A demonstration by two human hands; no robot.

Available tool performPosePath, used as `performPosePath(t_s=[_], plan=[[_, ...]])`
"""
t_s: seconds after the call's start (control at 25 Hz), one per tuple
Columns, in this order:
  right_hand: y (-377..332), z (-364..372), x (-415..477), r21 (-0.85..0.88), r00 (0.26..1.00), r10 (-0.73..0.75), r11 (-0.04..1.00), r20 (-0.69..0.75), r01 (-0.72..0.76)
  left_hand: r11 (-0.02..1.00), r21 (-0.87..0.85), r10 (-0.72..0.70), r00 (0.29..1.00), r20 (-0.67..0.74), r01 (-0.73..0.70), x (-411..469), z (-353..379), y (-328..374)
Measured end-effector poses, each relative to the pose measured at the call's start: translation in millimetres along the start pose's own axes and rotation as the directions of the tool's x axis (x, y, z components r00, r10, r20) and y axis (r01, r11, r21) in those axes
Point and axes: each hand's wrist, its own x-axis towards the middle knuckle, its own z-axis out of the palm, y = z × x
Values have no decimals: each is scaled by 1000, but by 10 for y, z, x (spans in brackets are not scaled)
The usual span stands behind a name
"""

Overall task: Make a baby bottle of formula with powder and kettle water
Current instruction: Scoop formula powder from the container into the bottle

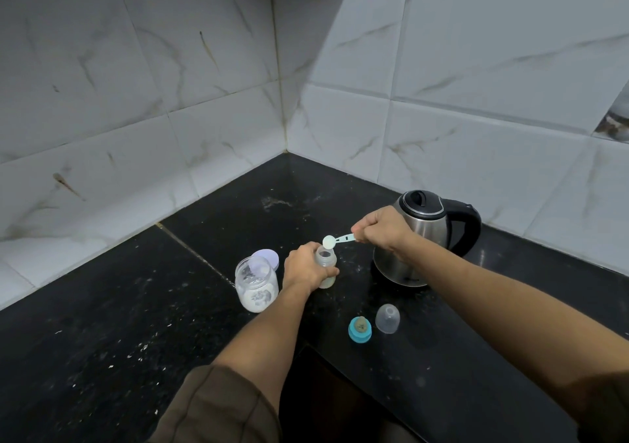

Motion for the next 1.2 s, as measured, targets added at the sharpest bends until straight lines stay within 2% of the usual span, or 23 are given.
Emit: performPosePath(t_s=[0.16,0.24,0.28,0.36,0.4,0.44,0.52,0.64,0.8,1.0,1.08,1.12,1.2], plan=[[-8,-6,-5,-210,972,-231,953,-30,220,999,-12,43,998,-52,-43,43,-61,69],[25,12,-33,-322,914,-405,865,9,386,998,-19,65,996,-63,-66,72,-100,108],[57,28,-45,-400,850,-525,770,45,497,997,-16,72,995,-69,-73,85,-116,126],[152,67,-37,-573,628,-770,467,110,673,997,-3,79,993,-82,-80,99,-143,161],[193,82,-24,-634,531,-834,331,150,699,997,2,81,993,-85,-81,105,-149,172],[214,86,-21,-671,464,-864,227,197,706,997,5,81,993,-86,-81,109,-151,184],[244,66,-9,-712,375,-892,91,253,696,996,9,85,993,-85,-85,105,-161,212],[279,-12,-23,-750,281,-919,-24,277,661,995,7,96,992,-85,-96,106,-177,237],[317,-79,-49,-761,210,-934,-90,288,643,995,3,101,992,-80,-101,103,-191,244],[348,-80,-53,-747,209,-923,-113,323,655,994,14,106,992,-68,-105,90,-171,227],[342,-69,-47,-725,241,-932,-31,269,688,995,8,102,993,-63,-101,91,-162,202],[326,-60,-43,-698,277,-938,58,206,714,996,4,94,994,-60,-94,84,-159,189],[279,-43,-32,-603,396,-917,290,47,743,998,3,70,997,-40,-70,74,-134,140]])
